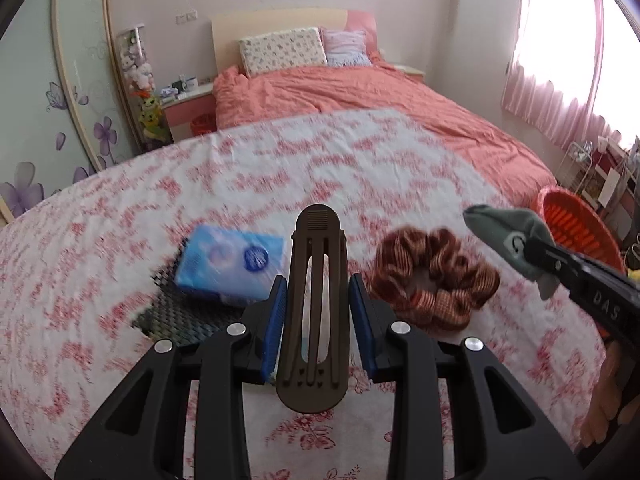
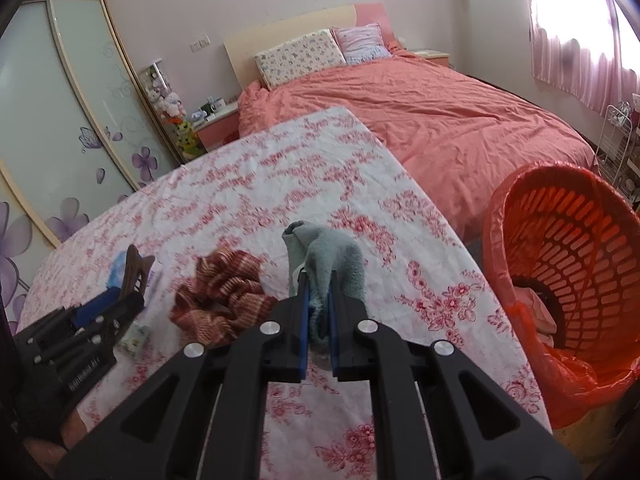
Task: Collect trash
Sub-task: 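Carry the insole in the left tool while the right tool carries the grey sock to the basket, then open both tools to drop the insole and sock into the basket, then return both tools to the bed and grasp the brown plaid scrunchie with the right tool, then grasp the light blue lotion tube with the left tool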
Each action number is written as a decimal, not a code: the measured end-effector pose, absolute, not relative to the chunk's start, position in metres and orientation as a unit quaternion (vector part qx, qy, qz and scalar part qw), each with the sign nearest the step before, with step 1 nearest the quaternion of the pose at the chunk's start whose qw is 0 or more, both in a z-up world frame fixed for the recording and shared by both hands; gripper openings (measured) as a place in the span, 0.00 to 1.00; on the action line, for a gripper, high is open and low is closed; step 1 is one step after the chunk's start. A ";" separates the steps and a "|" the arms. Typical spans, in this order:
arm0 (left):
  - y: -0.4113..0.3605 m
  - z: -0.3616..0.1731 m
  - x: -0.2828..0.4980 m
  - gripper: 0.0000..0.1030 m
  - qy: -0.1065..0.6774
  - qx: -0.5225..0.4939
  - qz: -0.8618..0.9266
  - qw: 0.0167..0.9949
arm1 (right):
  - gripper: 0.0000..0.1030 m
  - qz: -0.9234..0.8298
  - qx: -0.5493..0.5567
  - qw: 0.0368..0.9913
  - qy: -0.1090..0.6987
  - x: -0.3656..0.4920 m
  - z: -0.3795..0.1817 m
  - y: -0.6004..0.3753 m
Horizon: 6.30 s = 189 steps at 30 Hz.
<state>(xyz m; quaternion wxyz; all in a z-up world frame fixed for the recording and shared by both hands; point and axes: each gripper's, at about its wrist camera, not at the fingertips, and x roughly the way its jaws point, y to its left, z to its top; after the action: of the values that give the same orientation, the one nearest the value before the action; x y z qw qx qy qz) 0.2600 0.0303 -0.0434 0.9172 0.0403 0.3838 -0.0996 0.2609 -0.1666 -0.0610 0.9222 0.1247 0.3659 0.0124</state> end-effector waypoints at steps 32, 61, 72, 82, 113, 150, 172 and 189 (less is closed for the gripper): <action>-0.063 0.043 0.228 0.32 0.292 0.053 -0.202 0.933 | 0.08 -0.034 0.129 0.966 0.221 0.163 0.043 -0.240; -0.248 -0.008 0.227 0.32 0.331 0.101 -0.362 0.866 | 0.09 -0.160 0.229 0.935 0.218 0.149 -0.011 -0.420; -0.239 -0.034 0.248 0.52 0.376 0.105 -0.308 0.868 | 0.39 -0.162 0.257 0.921 0.244 0.164 -0.039 -0.445; -0.169 -0.026 0.249 0.68 0.364 0.102 -0.220 0.899 | 0.61 -0.180 0.191 0.932 0.249 0.161 -0.027 -0.409; 0.135 -0.063 0.223 0.75 0.396 0.000 0.020 0.918 | 0.64 0.024 0.075 0.927 0.368 0.250 -0.064 -0.132; 0.085 -0.088 0.262 0.82 0.455 -0.009 0.026 0.890 | 0.29 0.035 0.022 0.908 0.417 0.287 -0.093 -0.090; 0.132 -0.081 0.258 0.63 0.433 -0.010 -0.030 0.901 | 0.36 0.033 0.042 0.903 0.426 0.291 -0.097 -0.100; 0.142 -0.086 0.271 0.36 0.440 -0.032 0.008 0.897 | 0.38 0.026 0.027 0.903 0.428 0.292 -0.098 -0.093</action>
<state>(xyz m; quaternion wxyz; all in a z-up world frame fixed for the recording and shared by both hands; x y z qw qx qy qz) 0.2710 0.1418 -0.0861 0.8975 -0.0317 0.4399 0.0077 0.2922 -0.0933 -0.0979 0.9030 0.0265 0.4280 0.0257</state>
